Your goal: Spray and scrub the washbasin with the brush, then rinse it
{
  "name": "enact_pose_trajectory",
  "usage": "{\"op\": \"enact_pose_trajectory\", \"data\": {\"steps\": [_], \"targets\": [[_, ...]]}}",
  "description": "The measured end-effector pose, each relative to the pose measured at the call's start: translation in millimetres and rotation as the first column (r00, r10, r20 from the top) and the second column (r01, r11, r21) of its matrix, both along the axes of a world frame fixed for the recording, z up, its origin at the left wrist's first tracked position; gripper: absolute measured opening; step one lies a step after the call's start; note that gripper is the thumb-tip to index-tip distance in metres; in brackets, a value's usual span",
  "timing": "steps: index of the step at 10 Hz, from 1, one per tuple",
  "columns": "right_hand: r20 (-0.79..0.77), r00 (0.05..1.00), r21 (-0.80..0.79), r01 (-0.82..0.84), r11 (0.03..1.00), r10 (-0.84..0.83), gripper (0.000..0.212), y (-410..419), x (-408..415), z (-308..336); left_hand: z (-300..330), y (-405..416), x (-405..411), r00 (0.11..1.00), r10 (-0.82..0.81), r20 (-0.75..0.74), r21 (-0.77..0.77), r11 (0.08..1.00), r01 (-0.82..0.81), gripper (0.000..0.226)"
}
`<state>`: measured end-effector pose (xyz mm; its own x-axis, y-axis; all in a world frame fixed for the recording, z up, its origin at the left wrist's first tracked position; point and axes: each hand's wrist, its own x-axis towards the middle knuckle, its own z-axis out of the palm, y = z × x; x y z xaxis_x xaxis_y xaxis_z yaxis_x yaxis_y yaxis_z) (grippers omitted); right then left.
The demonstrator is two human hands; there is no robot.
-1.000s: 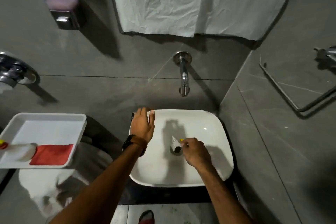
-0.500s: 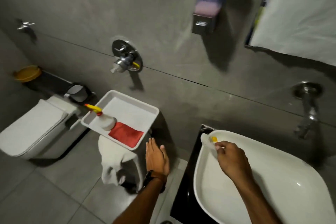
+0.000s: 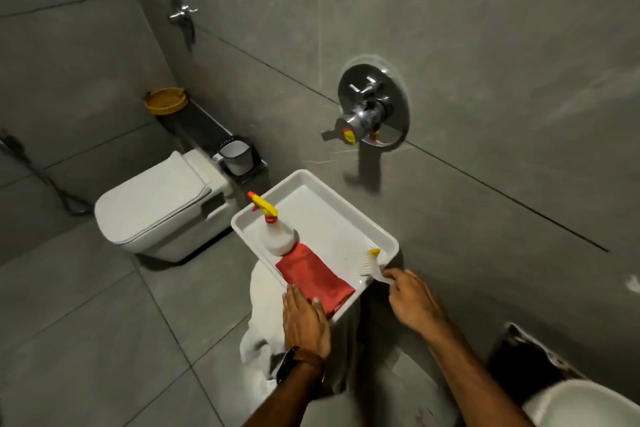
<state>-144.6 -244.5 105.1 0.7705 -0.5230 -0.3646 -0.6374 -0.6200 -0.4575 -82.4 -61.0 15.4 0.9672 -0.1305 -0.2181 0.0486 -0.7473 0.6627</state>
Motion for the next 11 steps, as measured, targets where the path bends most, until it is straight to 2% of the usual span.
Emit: {"op": "enact_pose_trajectory", "data": {"steps": [1,3,5,7,9,10,11], "targets": [[-0.019,0.996,0.001,-0.083,0.997,0.083,0.044,-0.5,47.6,-34.6,-18.3,-2.1,18.8,1.0,0.028,-0.008,0.004,1.0,-0.028,0.062],[-0.099,0.981,-0.126,-0.178,0.976,0.167,0.05,-2.3,112.7,-91.8,-39.7,-9.1,41.2,0.999,0.05,-0.001,-0.007,0.999,-0.05,0.063],[-0.117,0.974,-0.247,-0.215,0.945,0.191,0.06,-4.3,132.5,-125.9,-43.4,-13.4,40.2,0.998,0.068,0.002,-0.031,0.997,-0.068,0.064],[-0.104,0.977,-0.26,-0.207,0.943,0.185,0.067,-4.4,128.0,-123.4,-36.4,-11.7,38.8,0.998,0.055,-0.011,-0.024,0.998,-0.056,0.063],[0.078,0.997,-0.24,0.018,0.971,0.001,0.042,0.1,84.8,-81.9,-9.6,-10.2,26.3,0.999,-0.013,-0.036,0.0,1.0,0.013,0.062],[0.19,0.977,-0.176,0.13,0.976,-0.096,0.032,3.9,41.1,-46.0,16.3,-16.9,9.9,0.999,-0.035,-0.029,-0.035,0.999,0.034,0.061],[0.354,0.917,-0.091,0.228,0.969,-0.183,0.027,9.9,-18.6,-7.0,47.6,-23.6,-9.8,0.998,-0.07,-0.007,-0.079,0.994,0.069,0.061]]}}
